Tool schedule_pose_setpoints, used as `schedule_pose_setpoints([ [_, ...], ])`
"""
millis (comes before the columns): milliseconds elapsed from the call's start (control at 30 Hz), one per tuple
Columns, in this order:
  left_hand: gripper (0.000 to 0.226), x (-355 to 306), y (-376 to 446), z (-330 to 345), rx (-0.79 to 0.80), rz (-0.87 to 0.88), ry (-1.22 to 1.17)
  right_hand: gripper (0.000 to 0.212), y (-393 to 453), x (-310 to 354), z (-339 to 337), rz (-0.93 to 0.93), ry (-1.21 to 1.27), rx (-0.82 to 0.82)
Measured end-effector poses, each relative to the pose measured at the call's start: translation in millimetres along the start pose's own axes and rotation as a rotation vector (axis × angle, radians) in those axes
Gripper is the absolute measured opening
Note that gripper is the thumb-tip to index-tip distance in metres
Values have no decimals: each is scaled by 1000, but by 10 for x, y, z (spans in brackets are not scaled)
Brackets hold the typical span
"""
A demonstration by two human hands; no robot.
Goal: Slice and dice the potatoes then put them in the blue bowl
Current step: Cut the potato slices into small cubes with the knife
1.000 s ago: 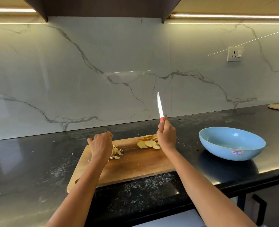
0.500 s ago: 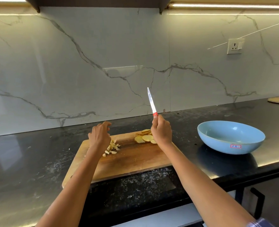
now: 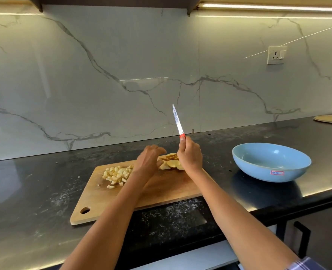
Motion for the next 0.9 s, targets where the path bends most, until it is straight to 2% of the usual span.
schedule_pose_setpoints([
  [133, 17, -48, 85, 45, -8, -25, -38, 38, 7, -5, 3, -1, 6, -5],
  [367, 23, 186, 23, -262, -170, -241, -321, 40, 17, 12, -3, 5, 22, -6],
  [567, 26, 157, -327, -333, 185, -180, -292, 40, -11, 36, -25, 11, 29, 9],
  [667, 28, 187, -435, -328, 208, -182, -370, 36, -59, 67, -73, 15, 43, 29],
  [800, 51, 218, -540, -335, 323, -136, -414, 35, -171, 120, -137, 31, 14, 122],
  [900, 53, 188, -597, -336, 255, -162, -427, 31, -339, 207, -217, 4, -52, 240],
])
Point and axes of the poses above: each hand's wrist, its own y-axis towards the middle knuckle, its own z-axis out of the palm, x = y × z, the point moved 3 cm from there along y, towards the middle knuckle, and after that the axes turned 3 degrees about -x, right-handed, at the moved point
